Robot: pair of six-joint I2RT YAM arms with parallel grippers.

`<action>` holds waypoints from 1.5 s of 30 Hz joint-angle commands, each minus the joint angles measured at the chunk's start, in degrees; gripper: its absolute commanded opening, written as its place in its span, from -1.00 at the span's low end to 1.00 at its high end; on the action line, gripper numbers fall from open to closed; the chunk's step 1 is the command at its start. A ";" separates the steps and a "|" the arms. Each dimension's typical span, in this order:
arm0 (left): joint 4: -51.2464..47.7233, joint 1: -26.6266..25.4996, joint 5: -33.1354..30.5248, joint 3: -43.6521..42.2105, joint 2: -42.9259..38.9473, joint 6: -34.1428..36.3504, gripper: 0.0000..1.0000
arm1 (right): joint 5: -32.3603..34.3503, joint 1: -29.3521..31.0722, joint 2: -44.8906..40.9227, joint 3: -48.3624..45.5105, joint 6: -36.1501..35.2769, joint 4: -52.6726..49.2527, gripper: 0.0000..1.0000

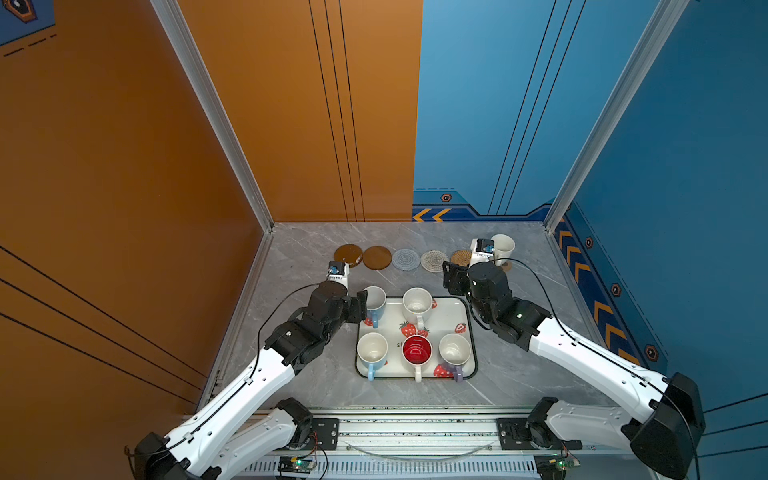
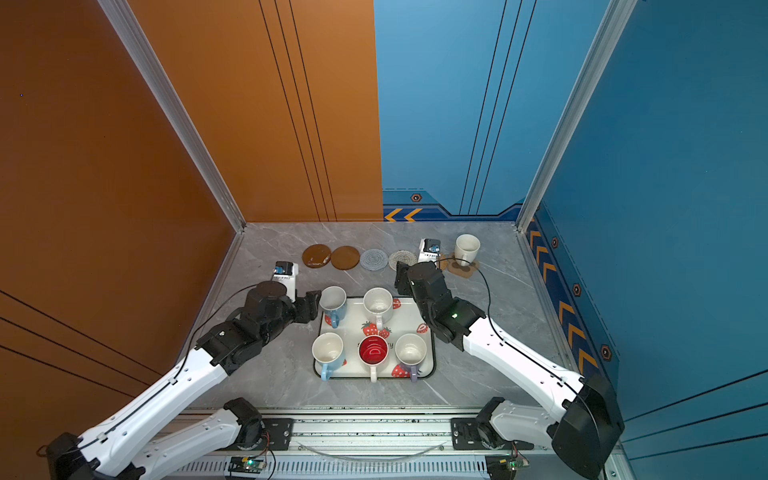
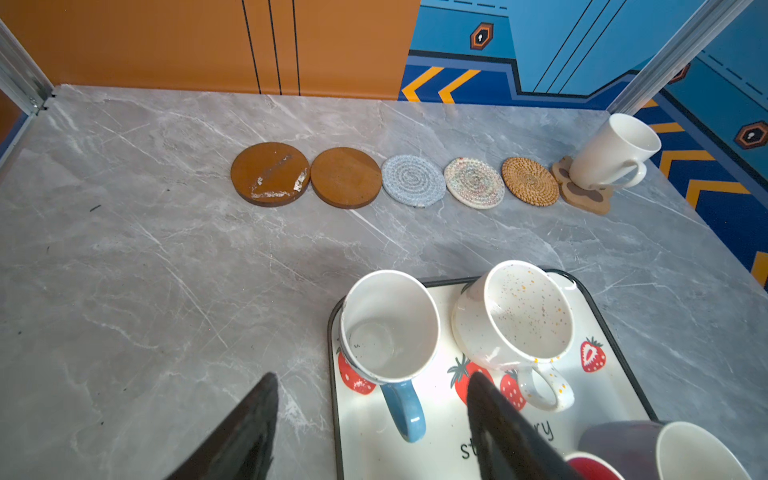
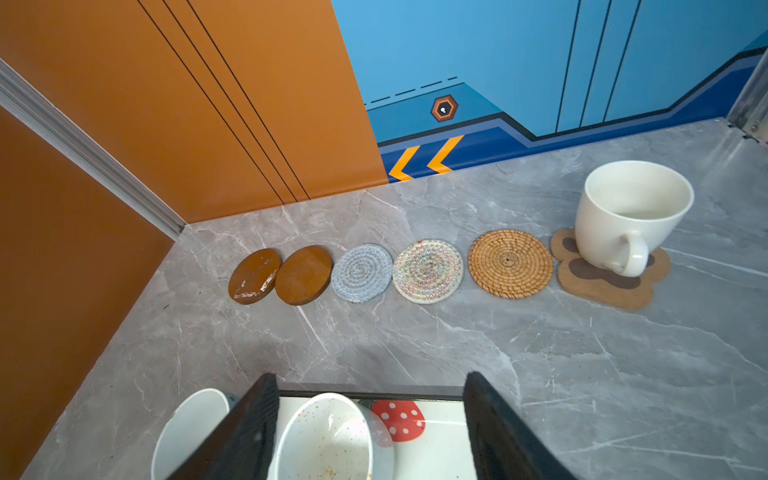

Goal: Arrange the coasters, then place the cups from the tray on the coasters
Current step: 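Raise the right gripper off the mug and draw it back toward the tray, then lower the left gripper into the light blue floral mug on the tray and grasp it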

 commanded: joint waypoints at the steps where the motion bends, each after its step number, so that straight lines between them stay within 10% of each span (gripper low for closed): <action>1: -4.64 -1.29 2.11 2.85 -0.26 -0.69 0.47 | 1.05 -2.82 -2.59 -2.02 2.12 1.74 0.38; 45: -13.63 -3.85 8.15 10.19 20.65 -6.94 0.47 | -13.79 -13.89 1.05 -9.76 7.78 10.14 0.38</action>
